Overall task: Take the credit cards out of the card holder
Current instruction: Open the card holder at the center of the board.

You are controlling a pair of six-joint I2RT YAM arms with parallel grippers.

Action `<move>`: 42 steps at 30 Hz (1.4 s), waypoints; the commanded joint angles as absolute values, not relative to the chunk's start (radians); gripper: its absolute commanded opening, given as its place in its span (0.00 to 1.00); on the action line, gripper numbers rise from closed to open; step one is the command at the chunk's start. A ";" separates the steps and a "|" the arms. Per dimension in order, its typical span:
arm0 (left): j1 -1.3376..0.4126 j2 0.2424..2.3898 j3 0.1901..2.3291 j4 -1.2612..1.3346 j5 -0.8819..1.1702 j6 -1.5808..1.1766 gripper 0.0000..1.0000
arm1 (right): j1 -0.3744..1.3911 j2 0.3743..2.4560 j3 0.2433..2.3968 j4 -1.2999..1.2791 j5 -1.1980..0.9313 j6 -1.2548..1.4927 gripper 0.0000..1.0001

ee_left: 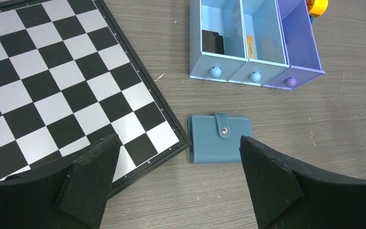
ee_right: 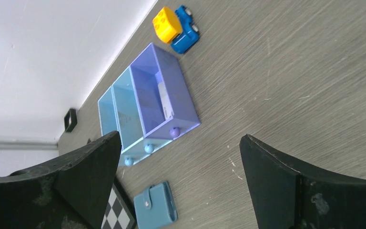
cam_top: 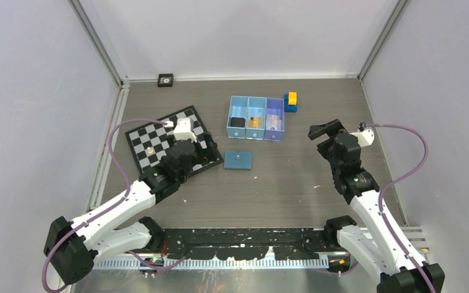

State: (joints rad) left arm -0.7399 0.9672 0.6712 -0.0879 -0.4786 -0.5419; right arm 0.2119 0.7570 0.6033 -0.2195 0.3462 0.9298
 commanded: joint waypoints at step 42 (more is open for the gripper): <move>-0.677 1.548 0.803 -0.121 -0.083 -0.796 0.00 | 0.611 1.792 1.098 -0.098 0.064 0.576 0.32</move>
